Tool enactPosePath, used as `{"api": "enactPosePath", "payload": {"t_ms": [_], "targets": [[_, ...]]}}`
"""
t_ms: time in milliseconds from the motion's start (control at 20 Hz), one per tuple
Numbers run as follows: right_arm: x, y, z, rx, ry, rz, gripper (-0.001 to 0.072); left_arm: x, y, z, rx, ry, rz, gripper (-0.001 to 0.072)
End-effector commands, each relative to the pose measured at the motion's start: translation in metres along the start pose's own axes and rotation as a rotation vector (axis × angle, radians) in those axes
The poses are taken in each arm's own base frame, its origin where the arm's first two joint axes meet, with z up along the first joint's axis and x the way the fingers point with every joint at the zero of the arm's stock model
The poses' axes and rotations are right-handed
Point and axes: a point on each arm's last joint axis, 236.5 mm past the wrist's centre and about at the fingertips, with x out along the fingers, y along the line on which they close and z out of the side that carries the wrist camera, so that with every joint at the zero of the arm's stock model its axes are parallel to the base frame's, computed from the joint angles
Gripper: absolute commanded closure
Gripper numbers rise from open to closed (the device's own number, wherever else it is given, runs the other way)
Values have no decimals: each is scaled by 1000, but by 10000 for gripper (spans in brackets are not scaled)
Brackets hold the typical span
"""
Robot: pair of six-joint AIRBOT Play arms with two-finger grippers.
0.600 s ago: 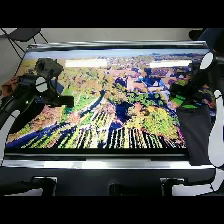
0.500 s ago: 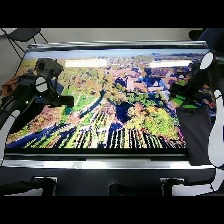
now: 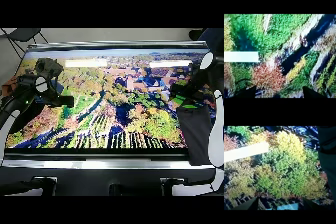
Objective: Fold the shirts.
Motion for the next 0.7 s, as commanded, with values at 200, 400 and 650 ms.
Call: {"api": "enactPosePath", "payload": {"t_ms": [200, 400, 650], "targets": [[0, 0, 0, 0, 0, 0, 66, 0, 0, 0, 0, -1, 0, -13], [-1, 5, 19, 0, -81, 19, 66, -2, -5, 27, -4, -115, -23, -13], [-6, 11, 49, 0, -211, 47, 66, -14, -15, 77, -3, -332, -65, -13]]}}
